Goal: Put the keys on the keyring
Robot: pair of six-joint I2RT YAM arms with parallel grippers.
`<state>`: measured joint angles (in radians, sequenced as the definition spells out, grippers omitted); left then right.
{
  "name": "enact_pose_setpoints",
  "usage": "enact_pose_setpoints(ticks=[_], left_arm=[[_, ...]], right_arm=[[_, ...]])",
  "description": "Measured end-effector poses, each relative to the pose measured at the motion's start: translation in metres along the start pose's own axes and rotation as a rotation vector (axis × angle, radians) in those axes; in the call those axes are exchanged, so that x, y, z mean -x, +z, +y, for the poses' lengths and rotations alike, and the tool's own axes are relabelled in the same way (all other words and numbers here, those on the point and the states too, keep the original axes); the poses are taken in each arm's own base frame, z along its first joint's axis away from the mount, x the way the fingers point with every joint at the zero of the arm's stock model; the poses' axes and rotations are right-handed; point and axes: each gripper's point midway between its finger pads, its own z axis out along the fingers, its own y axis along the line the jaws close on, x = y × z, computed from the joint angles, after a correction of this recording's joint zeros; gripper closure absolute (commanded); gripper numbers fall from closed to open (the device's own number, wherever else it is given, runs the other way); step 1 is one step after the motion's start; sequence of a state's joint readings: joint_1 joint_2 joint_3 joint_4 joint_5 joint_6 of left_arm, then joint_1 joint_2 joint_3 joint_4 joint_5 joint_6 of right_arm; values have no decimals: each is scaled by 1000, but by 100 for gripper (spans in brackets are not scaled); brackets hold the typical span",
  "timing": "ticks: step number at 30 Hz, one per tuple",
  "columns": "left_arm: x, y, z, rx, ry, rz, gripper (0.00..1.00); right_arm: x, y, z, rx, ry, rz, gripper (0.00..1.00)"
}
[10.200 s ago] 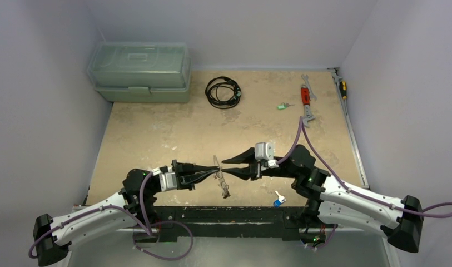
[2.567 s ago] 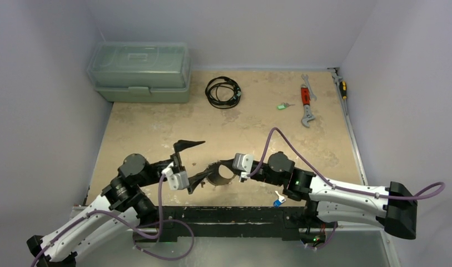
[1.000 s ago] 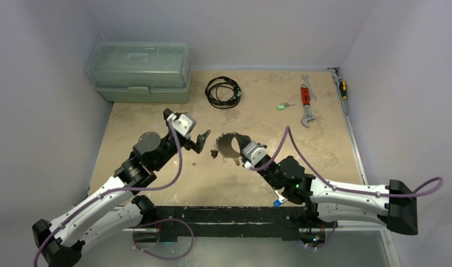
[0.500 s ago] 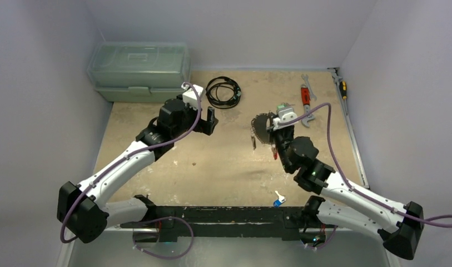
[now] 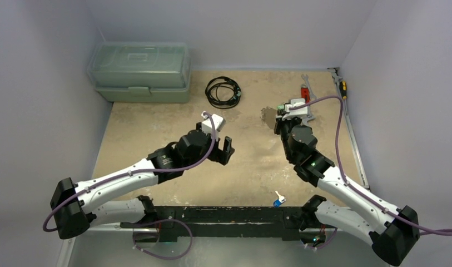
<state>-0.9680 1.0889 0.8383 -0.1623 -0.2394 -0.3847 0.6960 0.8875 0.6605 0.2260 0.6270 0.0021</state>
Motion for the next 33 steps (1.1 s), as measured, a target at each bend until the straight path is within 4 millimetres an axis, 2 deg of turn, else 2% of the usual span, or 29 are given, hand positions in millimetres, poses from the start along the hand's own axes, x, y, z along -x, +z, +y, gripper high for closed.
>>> enact_pose_setpoints(ticks=[4, 8, 12, 16, 21, 27, 30, 33], left_arm=[[-32, 4, -3, 14, 27, 56, 23], [-60, 8, 3, 44, 22, 113, 24], [-71, 10, -1, 62, 12, 129, 24], [-86, 13, -18, 48, 27, 148, 24], [-106, 22, -29, 45, 60, 182, 23], [-111, 46, -27, 99, 125, 166, 18], [-101, 64, -31, 125, 158, 149, 18], [-86, 87, -44, 123, 188, 127, 18]], right_arm=[[-1, -1, -2, -4, 24, -9, 100], [1, -6, -4, -4, 46, -26, 100], [5, -8, -6, -6, 74, -46, 100], [3, -8, -7, -9, 86, -51, 100], [-3, -9, -9, -17, 87, -49, 100], [8, -20, -29, -87, 134, -106, 100], [19, -28, -42, -131, 177, -157, 100], [23, -35, -56, -187, 207, -190, 100]])
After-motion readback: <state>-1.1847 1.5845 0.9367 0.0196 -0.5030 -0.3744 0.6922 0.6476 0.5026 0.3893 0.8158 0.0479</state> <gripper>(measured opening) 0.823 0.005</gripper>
